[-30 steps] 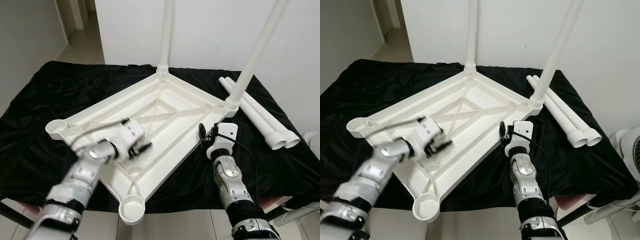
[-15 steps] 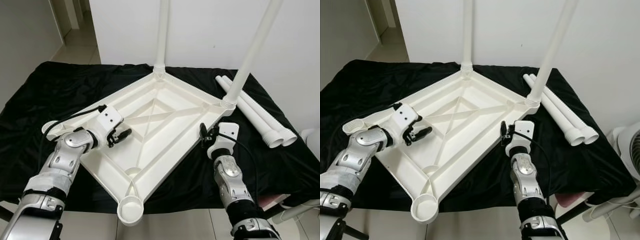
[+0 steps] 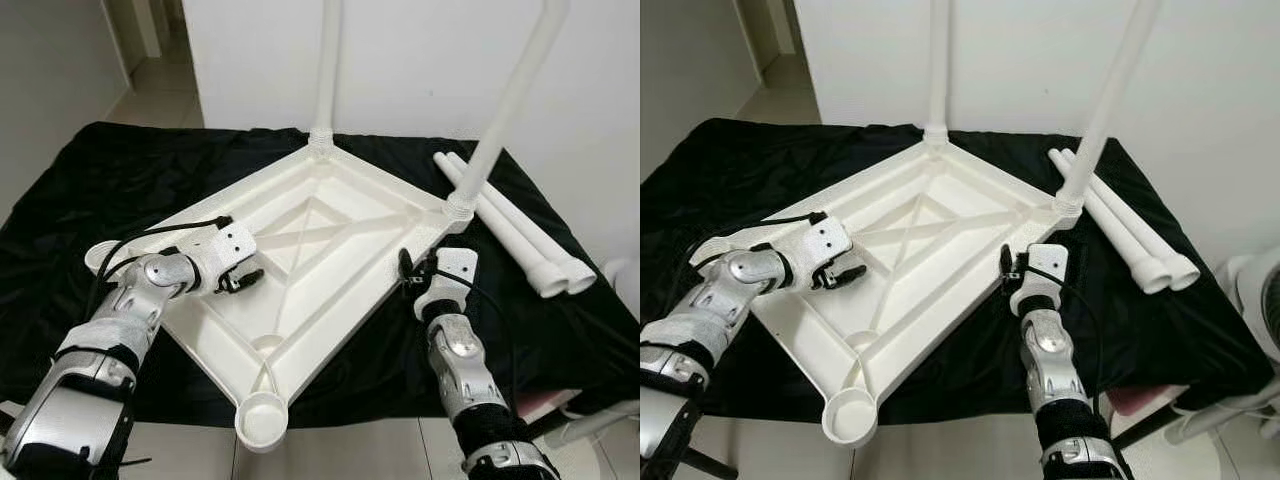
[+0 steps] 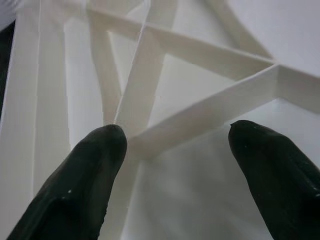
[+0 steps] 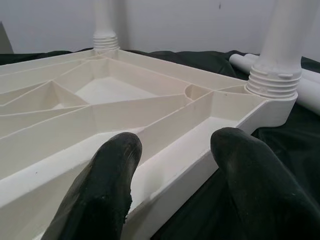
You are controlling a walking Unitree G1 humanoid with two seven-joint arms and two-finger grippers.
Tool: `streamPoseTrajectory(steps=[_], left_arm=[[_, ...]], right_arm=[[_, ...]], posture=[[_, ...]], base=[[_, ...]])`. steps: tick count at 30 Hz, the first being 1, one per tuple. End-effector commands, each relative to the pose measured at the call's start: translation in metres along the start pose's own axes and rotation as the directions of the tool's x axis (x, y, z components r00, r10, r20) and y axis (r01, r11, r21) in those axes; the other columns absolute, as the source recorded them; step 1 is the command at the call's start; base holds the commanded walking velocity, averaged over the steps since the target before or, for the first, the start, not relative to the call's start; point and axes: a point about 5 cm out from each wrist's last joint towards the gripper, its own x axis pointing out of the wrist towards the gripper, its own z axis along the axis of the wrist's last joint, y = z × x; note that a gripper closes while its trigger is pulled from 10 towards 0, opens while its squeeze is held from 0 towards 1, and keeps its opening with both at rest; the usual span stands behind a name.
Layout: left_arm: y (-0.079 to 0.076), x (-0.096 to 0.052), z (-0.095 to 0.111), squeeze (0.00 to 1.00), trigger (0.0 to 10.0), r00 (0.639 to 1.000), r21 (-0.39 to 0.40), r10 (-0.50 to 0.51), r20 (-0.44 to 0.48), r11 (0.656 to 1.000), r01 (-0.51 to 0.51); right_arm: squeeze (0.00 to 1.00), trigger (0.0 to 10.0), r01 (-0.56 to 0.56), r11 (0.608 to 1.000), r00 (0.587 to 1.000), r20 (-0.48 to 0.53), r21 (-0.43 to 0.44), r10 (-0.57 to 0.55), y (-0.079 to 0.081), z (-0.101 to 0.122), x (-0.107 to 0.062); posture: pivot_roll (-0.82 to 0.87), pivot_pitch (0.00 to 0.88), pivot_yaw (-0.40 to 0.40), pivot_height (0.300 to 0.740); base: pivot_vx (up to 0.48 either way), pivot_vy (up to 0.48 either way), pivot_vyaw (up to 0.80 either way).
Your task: Building children table
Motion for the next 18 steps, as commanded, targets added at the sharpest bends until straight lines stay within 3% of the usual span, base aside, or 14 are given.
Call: streamPoseTrajectory(steps=[1,10,18], left_arm=[[-0.01,0.005,0.0,0.0,10.0,0.996,0.056,-0.086,-0.009,0.995,0.087],[-0.014,0.01,0.004,0.0,10.0,0.978,0.079,-0.207,0.0,0.975,0.206],[-0.008,0.013,0.007,0.0,10.0,0.978,0.083,-0.207,0.001,0.975,0.206]], right_arm=[[0.0,10.0,-0.011,1.0,1.0,-0.019,-0.003,0.011,0.001,-0.004,-0.004],[0.0,10.0,0.0,1.0,1.0,-0.028,-0.004,0.0,-0.002,-0.006,-0.012],[0.0,10.0,-0.003,1.0,0.999,-0.033,0.001,0.003,0.001,-0.007,-0.015]], posture=[[-0.01,0.027,-0.034,0.74],[-0.03,0.036,-0.02,0.74],[-0.03,0.044,-0.007,0.74]], base=[[0.0,0.0,0.0],[0.0,0.0,0.0],[0.0,0.0,0.0]])
